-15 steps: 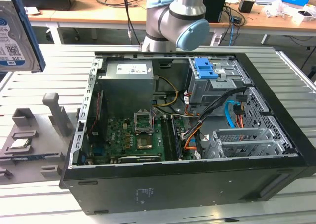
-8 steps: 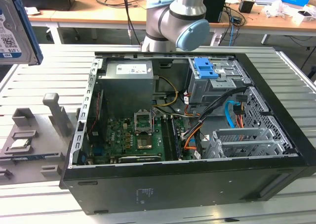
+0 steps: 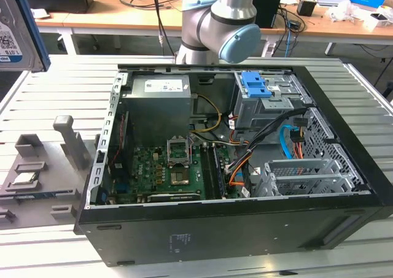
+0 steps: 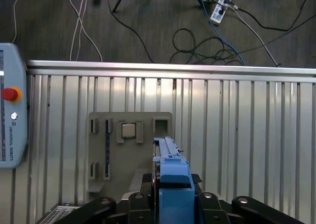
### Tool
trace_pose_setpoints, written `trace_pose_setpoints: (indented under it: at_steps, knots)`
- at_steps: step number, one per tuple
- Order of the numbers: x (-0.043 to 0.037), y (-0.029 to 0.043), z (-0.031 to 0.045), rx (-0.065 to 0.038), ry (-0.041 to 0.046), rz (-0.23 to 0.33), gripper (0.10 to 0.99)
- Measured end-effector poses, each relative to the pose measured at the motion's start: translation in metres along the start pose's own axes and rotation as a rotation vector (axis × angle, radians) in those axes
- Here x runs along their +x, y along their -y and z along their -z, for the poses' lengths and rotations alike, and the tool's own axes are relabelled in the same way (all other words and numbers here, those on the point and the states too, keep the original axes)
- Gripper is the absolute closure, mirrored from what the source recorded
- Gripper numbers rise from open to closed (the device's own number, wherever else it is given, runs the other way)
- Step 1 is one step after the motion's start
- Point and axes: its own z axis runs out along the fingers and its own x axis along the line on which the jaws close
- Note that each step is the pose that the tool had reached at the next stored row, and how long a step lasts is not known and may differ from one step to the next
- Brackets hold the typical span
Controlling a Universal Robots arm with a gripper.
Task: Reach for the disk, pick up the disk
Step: 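Pick up the disk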
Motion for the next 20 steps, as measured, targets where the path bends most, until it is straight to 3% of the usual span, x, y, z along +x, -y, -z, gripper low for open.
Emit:
trace_pose_setpoints:
  at_steps: [16, 19, 20]
  knots:
    - [0.0007, 0.0011, 0.0475, -0.003, 0.0001, 0.0, 0.718]
    - [0.0008, 0.0013, 0.0615, -0.004, 0.0002, 0.0, 0.718]
    - [0.0008, 0.0013, 0.0629, -0.004, 0.0, 0.0, 0.718]
